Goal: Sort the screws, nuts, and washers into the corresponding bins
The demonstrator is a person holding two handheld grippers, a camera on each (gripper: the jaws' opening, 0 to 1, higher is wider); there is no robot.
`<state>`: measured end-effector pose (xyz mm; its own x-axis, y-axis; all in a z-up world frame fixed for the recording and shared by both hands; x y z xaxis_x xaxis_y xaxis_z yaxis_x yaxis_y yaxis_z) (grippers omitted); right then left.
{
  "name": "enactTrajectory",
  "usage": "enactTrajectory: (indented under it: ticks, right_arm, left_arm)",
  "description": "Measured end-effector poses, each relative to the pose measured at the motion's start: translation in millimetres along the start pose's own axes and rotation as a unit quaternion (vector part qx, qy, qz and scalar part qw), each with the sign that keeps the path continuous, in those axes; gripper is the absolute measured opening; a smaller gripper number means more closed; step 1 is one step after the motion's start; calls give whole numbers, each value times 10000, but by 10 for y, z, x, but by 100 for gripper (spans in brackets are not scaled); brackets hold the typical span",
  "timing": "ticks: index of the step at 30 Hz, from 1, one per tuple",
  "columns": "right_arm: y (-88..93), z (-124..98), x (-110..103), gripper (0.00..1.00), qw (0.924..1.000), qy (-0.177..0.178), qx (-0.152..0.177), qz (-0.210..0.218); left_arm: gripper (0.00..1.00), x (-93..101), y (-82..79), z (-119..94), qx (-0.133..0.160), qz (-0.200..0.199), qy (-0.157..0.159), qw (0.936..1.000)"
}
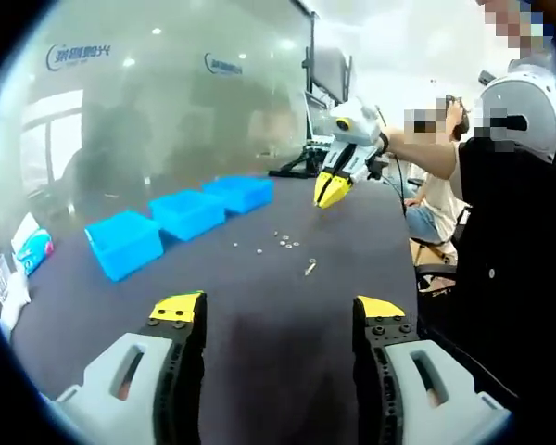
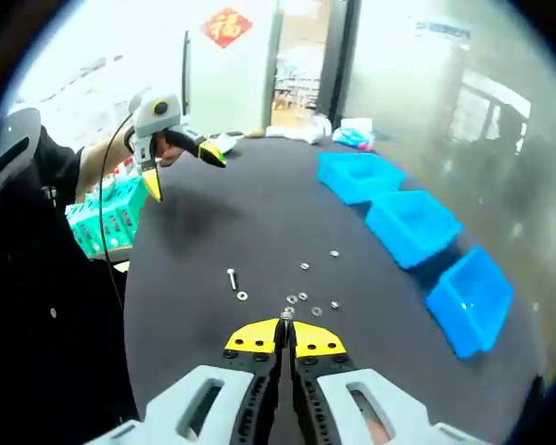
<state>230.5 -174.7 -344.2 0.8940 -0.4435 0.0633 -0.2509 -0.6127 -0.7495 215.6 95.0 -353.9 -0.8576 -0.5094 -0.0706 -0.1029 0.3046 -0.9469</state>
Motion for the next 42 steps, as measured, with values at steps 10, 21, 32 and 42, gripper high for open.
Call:
enactTrajectory:
  ticks: [10,21,32,42]
  right_arm:
    - [73,-326,164,1,9974,494,431,284]
    - [81,-474,468,1,9916,948,725,489]
    - [7,-317,1065,1,9876,1279,735,533]
    - [-86,-214,1538,1,9828,1516,756,735]
  left_arm:
    - [62,22,-72,69,45,50,65,10000]
    - [62,21,-77,66,32,47,33,10000]
    - [62,9,-34,26,28,1,-19,10000]
    - [62,-42,7,-7,30,-64,-114,9999]
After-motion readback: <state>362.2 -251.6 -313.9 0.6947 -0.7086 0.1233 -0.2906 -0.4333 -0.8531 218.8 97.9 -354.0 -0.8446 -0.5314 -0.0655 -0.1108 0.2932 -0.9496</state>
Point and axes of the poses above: the point that each gripper's makers call its tool centre point, and the gripper's own axes: z roughly forward along the fingers, x roughly to its right, y roughly out of its underside, the point moved 4 cm from there along -z, roughly backward along the fingers, and after that the axes turned 7 degrees about -y, right-handed, at the moved point
